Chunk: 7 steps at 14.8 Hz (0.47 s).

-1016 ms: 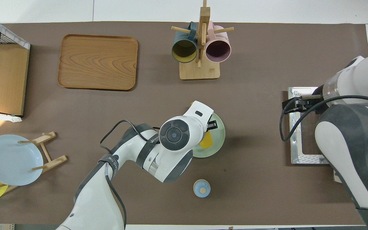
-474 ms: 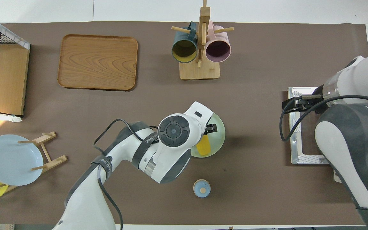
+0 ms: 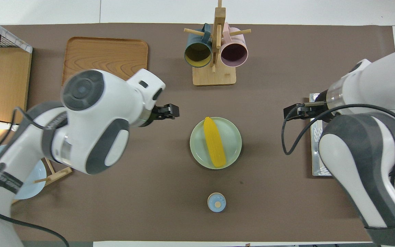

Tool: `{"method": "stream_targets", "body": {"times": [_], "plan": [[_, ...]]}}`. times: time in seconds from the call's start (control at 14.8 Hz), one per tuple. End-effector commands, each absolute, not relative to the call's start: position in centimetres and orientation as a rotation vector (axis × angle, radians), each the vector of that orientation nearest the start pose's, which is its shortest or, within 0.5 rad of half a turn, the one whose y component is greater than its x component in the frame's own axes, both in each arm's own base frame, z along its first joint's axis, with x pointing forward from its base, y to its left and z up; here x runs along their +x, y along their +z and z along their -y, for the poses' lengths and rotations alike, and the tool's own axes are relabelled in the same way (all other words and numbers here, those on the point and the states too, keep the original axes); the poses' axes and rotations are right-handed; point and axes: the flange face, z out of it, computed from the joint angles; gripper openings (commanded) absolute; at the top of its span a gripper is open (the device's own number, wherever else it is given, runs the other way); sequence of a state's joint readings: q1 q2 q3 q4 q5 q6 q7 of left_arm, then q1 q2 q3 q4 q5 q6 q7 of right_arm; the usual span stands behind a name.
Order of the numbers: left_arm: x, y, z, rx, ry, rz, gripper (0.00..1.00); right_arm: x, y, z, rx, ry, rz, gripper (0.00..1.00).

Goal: Put corn in oven
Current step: 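Withdraw the left gripper while the right gripper reaches the corn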

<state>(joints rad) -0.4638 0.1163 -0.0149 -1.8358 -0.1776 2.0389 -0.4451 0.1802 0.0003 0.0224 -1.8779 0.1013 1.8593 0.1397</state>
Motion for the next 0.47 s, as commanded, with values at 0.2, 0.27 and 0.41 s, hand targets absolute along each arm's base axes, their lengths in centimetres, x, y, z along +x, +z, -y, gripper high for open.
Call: {"method": "stream_targets", "body": {"times": [0.2, 0.27, 0.41], "plan": [[59.3, 53.7, 12.5, -3.241, -0.106, 0.049, 1.0, 56.8, 48.1, -30.1, -3.085, -0.009, 0.047, 1.0], [59.5, 54.3, 10.9, -3.234, -0.099, 0.051, 1.0, 56.5, 47.2, -32.0, -3.079, -0.032, 0.058, 1.0], [59.0, 55.8, 7.8, -3.205, -0.077, -0.004, 1.0, 55.3, 44.0, -36.9, -3.071, -0.044, 0.148, 1.0]]}}
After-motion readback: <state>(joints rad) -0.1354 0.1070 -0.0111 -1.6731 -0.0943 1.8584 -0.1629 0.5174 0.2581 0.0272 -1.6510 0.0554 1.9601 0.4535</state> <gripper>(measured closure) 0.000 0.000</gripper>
